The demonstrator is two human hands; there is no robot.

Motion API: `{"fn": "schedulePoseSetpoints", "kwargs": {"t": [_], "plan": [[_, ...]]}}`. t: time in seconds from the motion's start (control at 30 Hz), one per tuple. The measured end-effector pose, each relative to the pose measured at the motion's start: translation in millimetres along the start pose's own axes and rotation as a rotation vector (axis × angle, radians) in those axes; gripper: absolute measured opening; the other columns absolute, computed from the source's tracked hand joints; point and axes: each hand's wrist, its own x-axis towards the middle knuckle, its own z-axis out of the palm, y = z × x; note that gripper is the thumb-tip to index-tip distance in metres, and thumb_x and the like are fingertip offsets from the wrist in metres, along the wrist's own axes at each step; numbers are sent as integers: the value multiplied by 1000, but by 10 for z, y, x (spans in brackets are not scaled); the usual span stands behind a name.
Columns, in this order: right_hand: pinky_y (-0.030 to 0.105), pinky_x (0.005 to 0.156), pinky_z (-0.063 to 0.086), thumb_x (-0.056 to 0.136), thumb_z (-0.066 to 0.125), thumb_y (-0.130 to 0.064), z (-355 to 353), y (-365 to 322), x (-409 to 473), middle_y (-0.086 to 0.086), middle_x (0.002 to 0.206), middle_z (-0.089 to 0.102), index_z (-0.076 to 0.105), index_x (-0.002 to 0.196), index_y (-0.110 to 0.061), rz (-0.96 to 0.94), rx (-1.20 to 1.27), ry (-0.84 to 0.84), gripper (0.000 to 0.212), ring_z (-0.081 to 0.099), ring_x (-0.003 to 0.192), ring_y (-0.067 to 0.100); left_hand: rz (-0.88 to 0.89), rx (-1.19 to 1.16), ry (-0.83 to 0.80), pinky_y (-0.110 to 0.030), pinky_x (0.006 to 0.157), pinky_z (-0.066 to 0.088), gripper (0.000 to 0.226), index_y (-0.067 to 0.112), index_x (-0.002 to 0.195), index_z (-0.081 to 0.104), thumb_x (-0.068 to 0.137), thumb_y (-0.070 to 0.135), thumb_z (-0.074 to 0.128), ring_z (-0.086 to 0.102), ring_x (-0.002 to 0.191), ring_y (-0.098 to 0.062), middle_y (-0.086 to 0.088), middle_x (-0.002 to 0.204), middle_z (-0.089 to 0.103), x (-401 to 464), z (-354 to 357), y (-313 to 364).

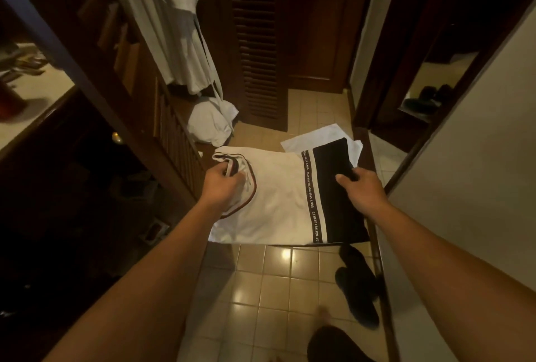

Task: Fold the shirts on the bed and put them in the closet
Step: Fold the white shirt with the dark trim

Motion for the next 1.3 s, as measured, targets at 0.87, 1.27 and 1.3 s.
{"fn": "schedulePoseSetpoints", "kwargs": {"t": [0.87, 1.27, 1.3], "plan": [[29, 79, 50, 97, 62, -10, 245, -1095, 3047, 6, 125, 59, 49, 137, -14, 14, -127, -242, 42, 59, 105, 23, -176, -74, 164, -28, 73, 50, 14, 12, 108, 70, 95, 8, 66, 65, 95, -25, -9, 104, 71, 2654, 763, 627], [30, 74, 50, 95, 63, -4, 1146, -2334, 4762, 6, 121, 62, 50, 137, -16, -23, -141, -347, 45, 60, 101, 23, -264, -104, 218, -39, 91, 51, 33, 10, 130, 64, 97, 14, 65, 62, 114, -29, -6, 122, 68, 4576, 206, 863], [32, 77, 50, 95, 63, -4, 1234, -2455, 4900, 7, 122, 62, 51, 137, -16, -26, -145, -362, 45, 60, 101, 23, -279, -88, 236, -41, 92, 51, 32, 11, 129, 64, 97, 16, 65, 62, 114, -29, -5, 122, 67, 4731, 125, 882]]}}
